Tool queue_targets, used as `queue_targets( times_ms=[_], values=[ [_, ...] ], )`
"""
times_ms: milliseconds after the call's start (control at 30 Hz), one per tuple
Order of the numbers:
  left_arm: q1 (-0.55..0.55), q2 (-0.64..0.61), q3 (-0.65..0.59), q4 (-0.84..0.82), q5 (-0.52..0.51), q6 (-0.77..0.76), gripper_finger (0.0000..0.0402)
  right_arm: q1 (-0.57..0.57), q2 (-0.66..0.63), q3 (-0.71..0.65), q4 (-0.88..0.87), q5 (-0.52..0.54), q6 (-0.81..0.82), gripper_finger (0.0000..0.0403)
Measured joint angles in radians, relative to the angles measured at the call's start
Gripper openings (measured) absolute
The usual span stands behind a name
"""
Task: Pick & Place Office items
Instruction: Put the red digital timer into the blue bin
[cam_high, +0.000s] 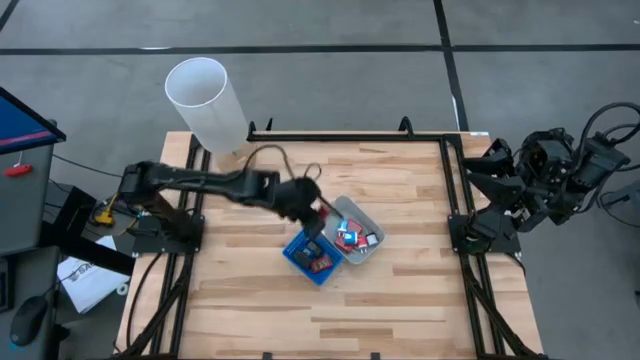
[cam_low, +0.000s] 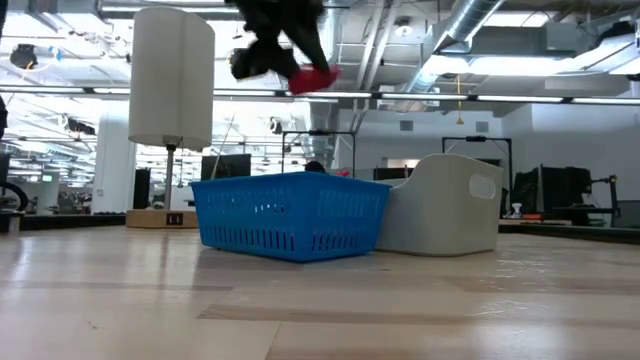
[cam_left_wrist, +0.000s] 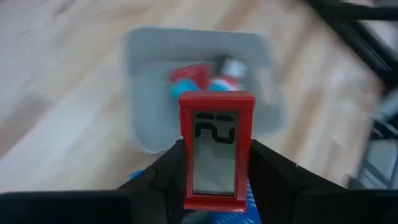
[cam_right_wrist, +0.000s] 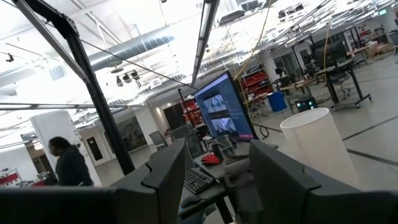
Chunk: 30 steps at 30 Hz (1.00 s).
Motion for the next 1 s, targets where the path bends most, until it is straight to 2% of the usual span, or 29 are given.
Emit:
queue_targets(
  times_ms=[100,167,233,333,567,833,1000],
  values=[
    [-0.091,-0.021,-0.025,0.091,-0.01,0.027,0.0132,0.0,0.0,0.0,0.001,-0.001,0.0,0.0171],
    [-0.124,0.011,-0.03,0.191,-0.011,0.031,0.0132,0.0,0.0,0.0,0.002,-0.004,0.0,0.0171],
    [-0.126,0.073,-0.025,0.298,-0.007,0.028,0.0132,0.0,0.0,0.0,0.002,-0.004,0.0,0.0171],
    [-0.092,0.182,0.046,0.36,-0.012,0.038,0.0132,0.0,0.0,0.0,0.009,-0.005,0.0,0.0171],
    [-0.037,0.395,0.228,0.342,0.049,0.117,0.0132,0.0,0.019,0.0,0.035,-0.01,0.009,0.0171],
    [-0.036,0.421,0.247,0.299,0.034,0.144,0.0132,0.0,0.034,0.0,0.05,-0.012,0.009,0.0171],
    [-0.023,0.421,0.214,0.289,0.025,0.141,0.0133,0.0,0.035,0.0,0.051,-0.012,0.004,0.0171]
  ],
)
